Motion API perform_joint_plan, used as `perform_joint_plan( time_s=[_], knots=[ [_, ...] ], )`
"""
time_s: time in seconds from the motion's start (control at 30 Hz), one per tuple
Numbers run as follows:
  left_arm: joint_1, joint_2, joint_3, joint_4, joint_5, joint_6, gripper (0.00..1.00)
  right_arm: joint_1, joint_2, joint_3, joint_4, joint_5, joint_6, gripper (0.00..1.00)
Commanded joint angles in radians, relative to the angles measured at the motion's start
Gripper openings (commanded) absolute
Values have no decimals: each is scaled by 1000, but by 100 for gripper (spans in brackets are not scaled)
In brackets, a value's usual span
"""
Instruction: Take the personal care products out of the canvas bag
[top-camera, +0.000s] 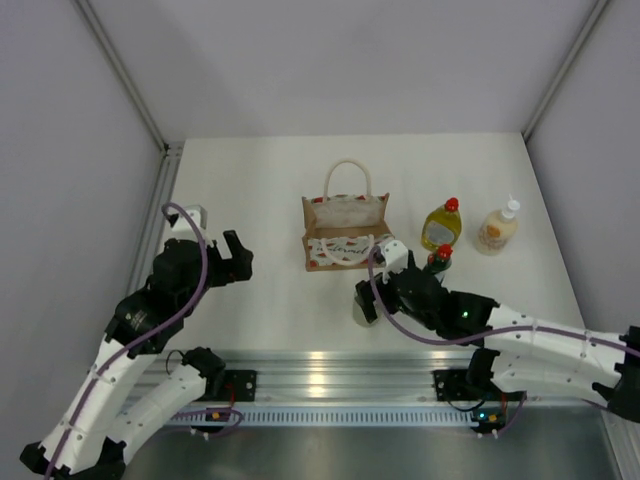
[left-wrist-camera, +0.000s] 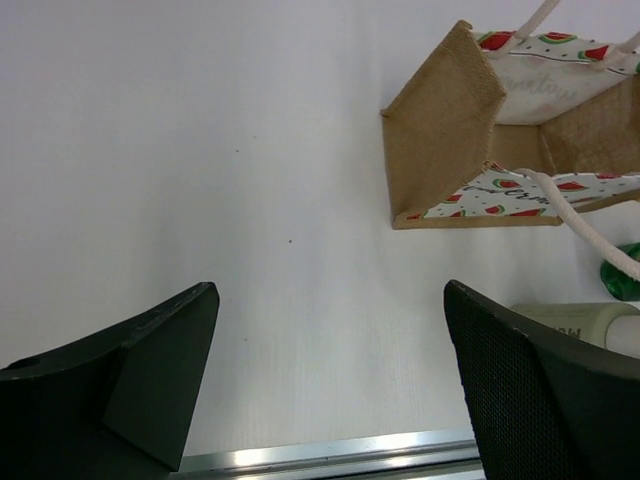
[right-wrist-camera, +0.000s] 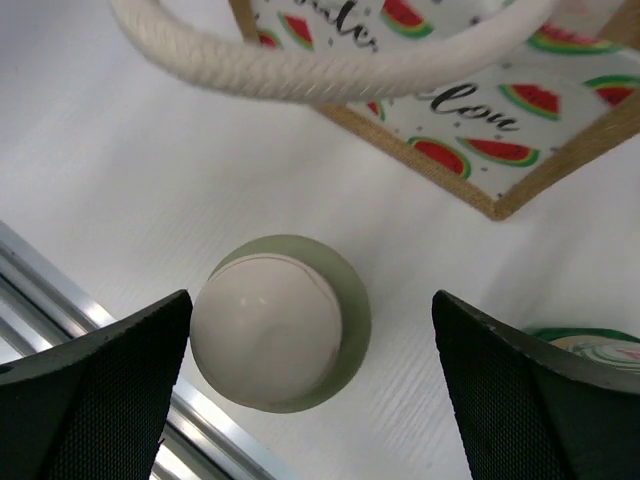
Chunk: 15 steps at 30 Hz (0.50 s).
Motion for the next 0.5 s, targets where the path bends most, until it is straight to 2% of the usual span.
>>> perform_joint_plan(
  time_s=[0.0, 0.13, 0.2, 0.47],
  knots=[
    [-3, -12, 52, -40, -122, 48, 98, 19, -100, 86, -86, 128, 12, 100],
    [-4, -24, 50, -51, -194, 41, 98, 5, -166, 149, -190, 334, 26, 99],
    [-4, -36, 54, -69, -275, 21, 98, -33, -195, 172, -262, 353, 35, 99],
    [-4, -67, 64, -100, -372, 28, 98, -228, -361, 229, -452, 397, 32, 99]
  ],
)
